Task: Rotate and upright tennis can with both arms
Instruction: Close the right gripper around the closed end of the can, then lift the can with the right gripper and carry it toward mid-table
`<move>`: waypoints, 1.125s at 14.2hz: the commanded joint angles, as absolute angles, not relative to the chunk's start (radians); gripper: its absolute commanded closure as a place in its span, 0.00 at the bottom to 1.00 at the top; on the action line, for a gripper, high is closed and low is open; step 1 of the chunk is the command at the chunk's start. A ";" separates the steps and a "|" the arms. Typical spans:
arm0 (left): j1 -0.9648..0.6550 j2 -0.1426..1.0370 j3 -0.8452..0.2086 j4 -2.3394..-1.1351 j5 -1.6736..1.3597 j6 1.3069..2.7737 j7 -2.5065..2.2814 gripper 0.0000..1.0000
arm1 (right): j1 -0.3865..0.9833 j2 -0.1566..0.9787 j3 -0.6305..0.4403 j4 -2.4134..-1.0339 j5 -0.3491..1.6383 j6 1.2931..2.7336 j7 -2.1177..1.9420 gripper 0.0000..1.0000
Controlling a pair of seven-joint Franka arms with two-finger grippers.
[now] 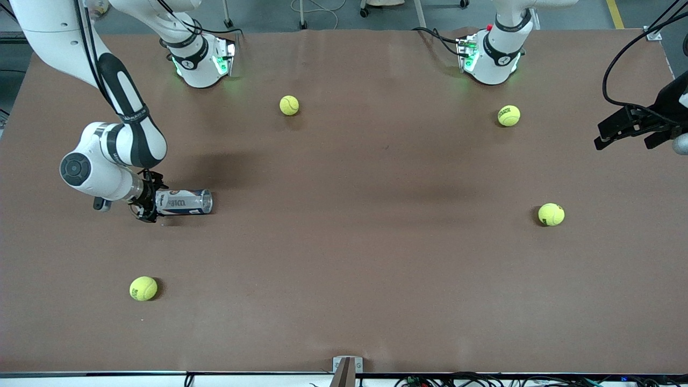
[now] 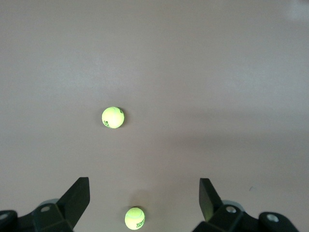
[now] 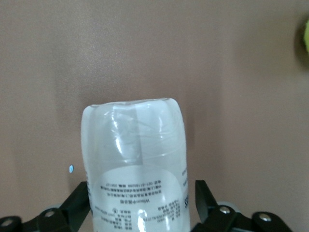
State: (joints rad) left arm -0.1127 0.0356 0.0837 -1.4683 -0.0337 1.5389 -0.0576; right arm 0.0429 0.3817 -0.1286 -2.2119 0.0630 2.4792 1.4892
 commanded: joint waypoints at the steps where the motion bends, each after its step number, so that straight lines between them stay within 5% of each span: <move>1: -0.110 0.037 0.083 -1.462 -0.043 1.534 -0.063 0.00 | 0.054 0.394 -0.133 -2.226 0.087 2.514 1.485 0.13; 6: -0.112 0.037 0.083 -1.462 -0.043 1.534 -0.063 0.00 | 0.097 0.390 -0.133 -2.220 0.087 2.499 1.492 0.34; 16: -0.110 0.037 0.083 -1.462 -0.043 1.534 -0.063 0.00 | 0.474 0.371 -0.132 -2.019 0.169 2.361 1.738 0.33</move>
